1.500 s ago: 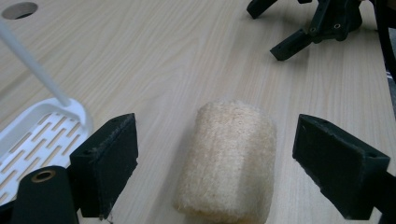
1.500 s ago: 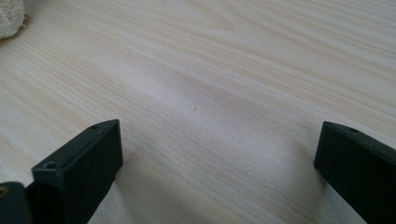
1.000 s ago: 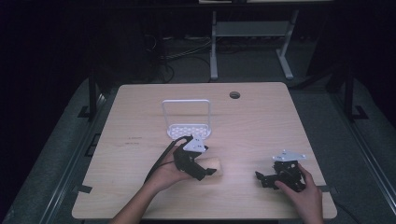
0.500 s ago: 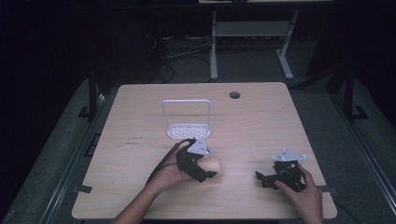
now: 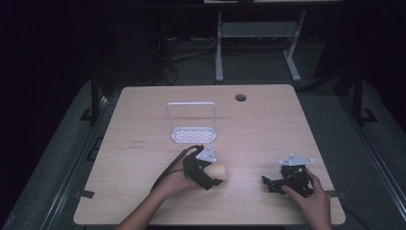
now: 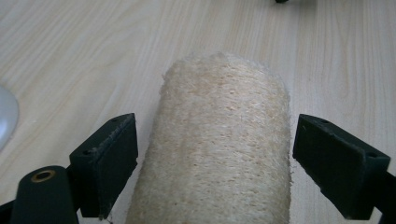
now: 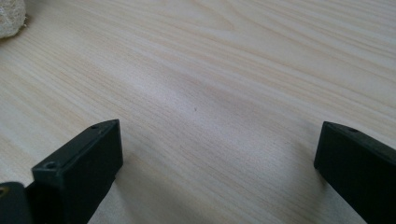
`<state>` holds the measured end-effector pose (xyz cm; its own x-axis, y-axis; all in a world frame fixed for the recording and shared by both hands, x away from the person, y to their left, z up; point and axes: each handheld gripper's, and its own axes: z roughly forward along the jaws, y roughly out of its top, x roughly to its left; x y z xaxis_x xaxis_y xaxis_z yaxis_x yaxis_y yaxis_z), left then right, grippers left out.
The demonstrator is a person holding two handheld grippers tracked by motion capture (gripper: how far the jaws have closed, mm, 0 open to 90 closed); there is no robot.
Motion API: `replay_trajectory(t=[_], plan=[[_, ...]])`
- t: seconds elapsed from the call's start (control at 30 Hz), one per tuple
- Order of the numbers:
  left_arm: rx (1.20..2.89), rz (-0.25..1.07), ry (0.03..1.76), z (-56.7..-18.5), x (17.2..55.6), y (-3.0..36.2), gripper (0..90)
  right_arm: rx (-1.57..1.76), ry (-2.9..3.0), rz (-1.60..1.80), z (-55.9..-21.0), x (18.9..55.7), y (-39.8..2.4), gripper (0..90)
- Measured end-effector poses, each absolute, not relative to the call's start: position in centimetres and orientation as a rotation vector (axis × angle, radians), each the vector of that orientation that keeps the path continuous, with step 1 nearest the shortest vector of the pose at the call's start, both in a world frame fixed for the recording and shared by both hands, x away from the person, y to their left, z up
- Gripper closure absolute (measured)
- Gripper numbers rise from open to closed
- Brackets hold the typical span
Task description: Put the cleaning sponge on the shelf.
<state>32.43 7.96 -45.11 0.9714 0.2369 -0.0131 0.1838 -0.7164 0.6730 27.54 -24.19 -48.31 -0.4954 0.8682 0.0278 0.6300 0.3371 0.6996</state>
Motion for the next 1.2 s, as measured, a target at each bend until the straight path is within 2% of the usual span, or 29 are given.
replay_trajectory(t=[0.43, 0.57, 0.8, 1.2], plan=[[2.400, 0.095, 0.305, -45.52, 32.49, 7.85, 15.3, 1.327, 2.256, 0.942, -48.31, 27.54, -24.19, 0.9], [2.395, 0.105, 0.298, -45.44, 32.50, 7.96, 22.3, 1.327, 2.256, 0.942, -48.31, 27.54, -24.19, 0.9], [2.386, 0.111, 0.301, -45.35, 32.47, 8.07, 25.9, 1.328, 2.256, 0.942, -48.31, 27.54, -24.19, 0.9], [2.383, 0.120, 0.304, -44.98, 32.34, 8.31, 26.4, 1.328, 2.256, 0.942, -48.31, 27.54, -24.19, 0.9]])
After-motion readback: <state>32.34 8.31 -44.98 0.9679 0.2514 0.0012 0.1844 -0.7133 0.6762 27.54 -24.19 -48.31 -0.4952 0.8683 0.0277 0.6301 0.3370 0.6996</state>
